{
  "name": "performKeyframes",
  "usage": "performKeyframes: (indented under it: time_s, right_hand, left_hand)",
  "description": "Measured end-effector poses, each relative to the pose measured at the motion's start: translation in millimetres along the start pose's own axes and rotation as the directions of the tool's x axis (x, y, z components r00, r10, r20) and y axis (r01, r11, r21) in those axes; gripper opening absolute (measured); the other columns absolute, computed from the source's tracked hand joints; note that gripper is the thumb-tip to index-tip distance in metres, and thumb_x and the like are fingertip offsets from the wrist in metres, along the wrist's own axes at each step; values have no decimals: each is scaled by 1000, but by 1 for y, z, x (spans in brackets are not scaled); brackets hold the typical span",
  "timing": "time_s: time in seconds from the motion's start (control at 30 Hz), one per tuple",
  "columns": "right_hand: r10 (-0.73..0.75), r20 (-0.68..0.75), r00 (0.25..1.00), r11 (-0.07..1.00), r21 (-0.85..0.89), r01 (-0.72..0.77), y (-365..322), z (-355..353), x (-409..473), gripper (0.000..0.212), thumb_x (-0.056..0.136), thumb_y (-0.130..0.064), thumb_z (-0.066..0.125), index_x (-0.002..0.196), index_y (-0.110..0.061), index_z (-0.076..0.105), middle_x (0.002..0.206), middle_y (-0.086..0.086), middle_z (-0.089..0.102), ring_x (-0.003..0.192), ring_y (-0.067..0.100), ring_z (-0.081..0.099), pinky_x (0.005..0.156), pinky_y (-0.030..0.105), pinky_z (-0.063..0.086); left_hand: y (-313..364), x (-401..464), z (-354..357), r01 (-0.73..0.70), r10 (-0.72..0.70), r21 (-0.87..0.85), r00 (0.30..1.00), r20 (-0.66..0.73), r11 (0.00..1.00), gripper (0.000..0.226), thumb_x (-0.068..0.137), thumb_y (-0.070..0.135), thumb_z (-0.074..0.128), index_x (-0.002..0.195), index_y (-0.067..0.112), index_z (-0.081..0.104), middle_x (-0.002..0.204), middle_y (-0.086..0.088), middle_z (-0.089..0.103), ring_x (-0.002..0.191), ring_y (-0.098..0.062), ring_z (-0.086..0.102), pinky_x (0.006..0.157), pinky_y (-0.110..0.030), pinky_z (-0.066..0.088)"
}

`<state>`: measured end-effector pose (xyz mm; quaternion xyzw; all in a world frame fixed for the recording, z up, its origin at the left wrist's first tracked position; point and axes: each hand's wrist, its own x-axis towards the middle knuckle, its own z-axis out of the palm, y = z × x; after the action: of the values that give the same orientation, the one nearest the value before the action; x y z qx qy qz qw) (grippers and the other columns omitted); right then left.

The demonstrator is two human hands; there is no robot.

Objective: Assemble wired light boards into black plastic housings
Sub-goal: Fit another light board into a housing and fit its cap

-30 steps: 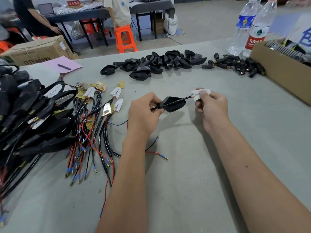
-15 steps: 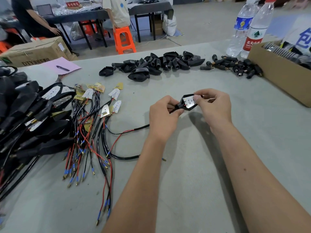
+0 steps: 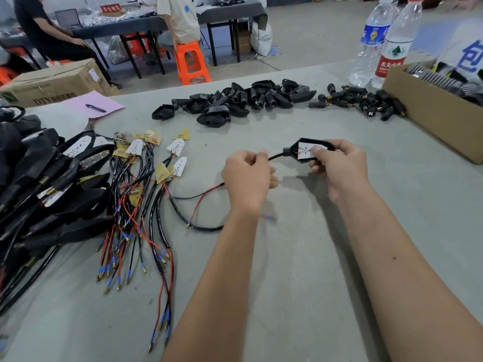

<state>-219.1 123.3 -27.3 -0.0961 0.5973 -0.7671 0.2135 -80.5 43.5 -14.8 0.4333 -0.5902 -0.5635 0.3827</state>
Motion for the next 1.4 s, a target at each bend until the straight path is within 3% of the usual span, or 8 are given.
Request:
performKeyframes:
  time_s: [0.13, 0.37, 0.53, 0.73, 0.9, 1.13, 1.23, 1.4]
  right_hand:
    - [41, -16, 999, 999, 0, -41, -5, -5, 2, 16, 90, 5, 67, 87, -10, 61, 81, 14, 67, 45, 13, 55, 40, 21, 38]
    - [110, -49, 993, 986, -124, -116, -16, -19, 9, 18, 88, 6, 65, 84, -10, 58, 82, 15, 64, 45, 14, 48, 34, 18, 28]
    - [188, 214, 959, 830, -557, -39, -26, -19, -1, 13, 88, 6, 69, 91, -4, 62, 62, 13, 65, 34, 11, 51, 31, 17, 31]
    - [435, 419, 797, 241, -907, 345, -55, -26, -11, 30, 77, -38, 89, 75, -15, 69, 56, -5, 64, 48, 14, 58, 48, 21, 41]
    - [649, 424, 632, 287, -905, 313, -71, -32, -7, 48, 76, -64, 78, 74, -17, 69, 66, 0, 73, 54, 14, 65, 45, 20, 40]
    - [-27, 231, 973, 311, -923, 227, -53, -25, 93, 27, 95, -38, 72, 88, -11, 72, 89, 7, 78, 78, 22, 75, 69, 32, 57]
    - [-246, 250, 936, 143, -946, 291, -40, -12, 138, 18, 98, -24, 64, 110, -11, 69, 116, 13, 70, 112, 35, 62, 91, 37, 48]
    - [-144, 488, 861, -121, -872, 474, -25, 11, 192, 57, 98, -9, 52, 154, -14, 36, 157, 8, 38, 137, 41, 31, 112, 46, 37]
  left_hand:
    - [9, -1, -1, 566, -397, -472, 819, 414, 676, 45, 106, 29, 55, 124, -11, 46, 108, -36, 68, 94, -46, 74, 73, -37, 65]
    - [3, 15, -14, 274, -270, -741, 954, 129, 613, 42, 114, 30, 28, 113, 1, 58, 102, -16, 75, 100, -33, 71, 95, -39, 56]
    - [4, 31, -17, 69, -104, -489, 994, -45, 869, 41, 113, 23, 27, 99, 7, 62, 52, 5, 54, 44, -12, 49, 50, -24, 42]
    - [14, 67, 13, 212, -193, -94, 966, 172, 973, 26, 110, 15, 27, 110, 16, 53, 63, 0, 42, 39, -7, 24, 42, -18, 16]
    - [17, 82, 63, 217, -258, 159, 912, 320, 963, 32, 100, -2, 32, 86, 5, 60, 72, -7, 53, 48, -13, 47, 39, -15, 36]
    - [19, 110, 107, 134, -165, 124, 943, 289, 983, 15, 89, -7, 58, 83, 6, 59, 75, -16, 65, 56, -25, 59, 69, -37, 61]
    - [17, 119, 122, 151, -166, 72, 932, 322, 986, 17, 96, 8, 66, 81, 7, 60, 70, -11, 64, 55, -23, 56, 61, -31, 59]
    - [9, 134, 142, 25, -79, 170, 943, 323, 985, 22, 94, 15, 71, 74, 9, 64, 64, -8, 62, 50, -23, 53, 59, -29, 47]
